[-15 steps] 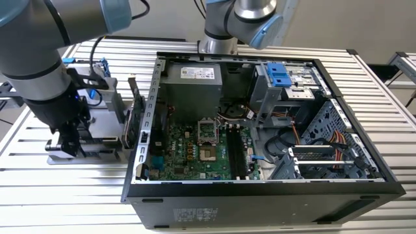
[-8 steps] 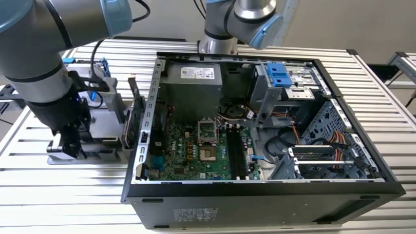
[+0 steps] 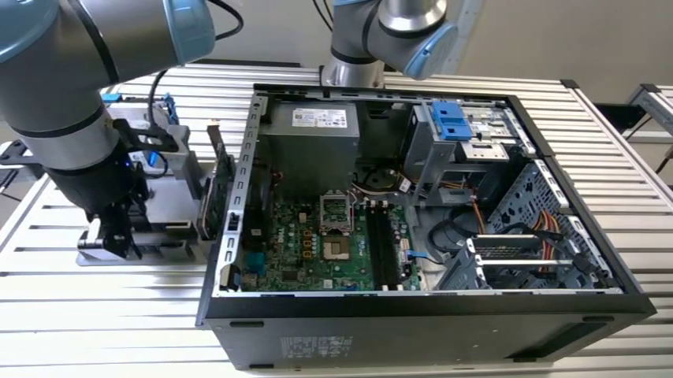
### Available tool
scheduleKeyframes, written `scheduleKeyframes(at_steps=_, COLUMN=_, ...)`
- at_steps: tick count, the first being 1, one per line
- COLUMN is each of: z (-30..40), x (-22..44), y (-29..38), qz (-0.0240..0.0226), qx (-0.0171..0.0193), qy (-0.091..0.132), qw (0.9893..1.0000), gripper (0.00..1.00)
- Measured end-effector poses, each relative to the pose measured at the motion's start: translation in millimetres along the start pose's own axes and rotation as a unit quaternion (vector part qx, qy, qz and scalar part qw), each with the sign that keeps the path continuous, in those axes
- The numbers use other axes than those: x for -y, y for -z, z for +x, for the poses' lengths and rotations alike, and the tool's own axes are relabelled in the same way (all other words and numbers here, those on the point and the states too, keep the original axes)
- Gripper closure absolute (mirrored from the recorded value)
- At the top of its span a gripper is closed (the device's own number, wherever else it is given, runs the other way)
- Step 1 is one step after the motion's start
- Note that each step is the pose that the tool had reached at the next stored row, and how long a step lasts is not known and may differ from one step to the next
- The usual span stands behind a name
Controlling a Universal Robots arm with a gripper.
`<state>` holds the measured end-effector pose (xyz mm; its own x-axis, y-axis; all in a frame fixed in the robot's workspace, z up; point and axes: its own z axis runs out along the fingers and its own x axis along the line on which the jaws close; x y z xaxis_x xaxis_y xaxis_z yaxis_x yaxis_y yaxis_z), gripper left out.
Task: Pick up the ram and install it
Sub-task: 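Pick up the ram and move it above insertion slot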
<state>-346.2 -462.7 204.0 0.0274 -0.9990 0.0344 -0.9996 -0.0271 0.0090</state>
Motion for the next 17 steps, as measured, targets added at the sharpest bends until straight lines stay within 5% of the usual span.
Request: scheduleKeyframes(at_steps=17, z=-0.5, x=0.1, y=-12.1, qz=-0.0001, qx=-0.0054, qy=0.0, qw=1.0, gripper=0.0)
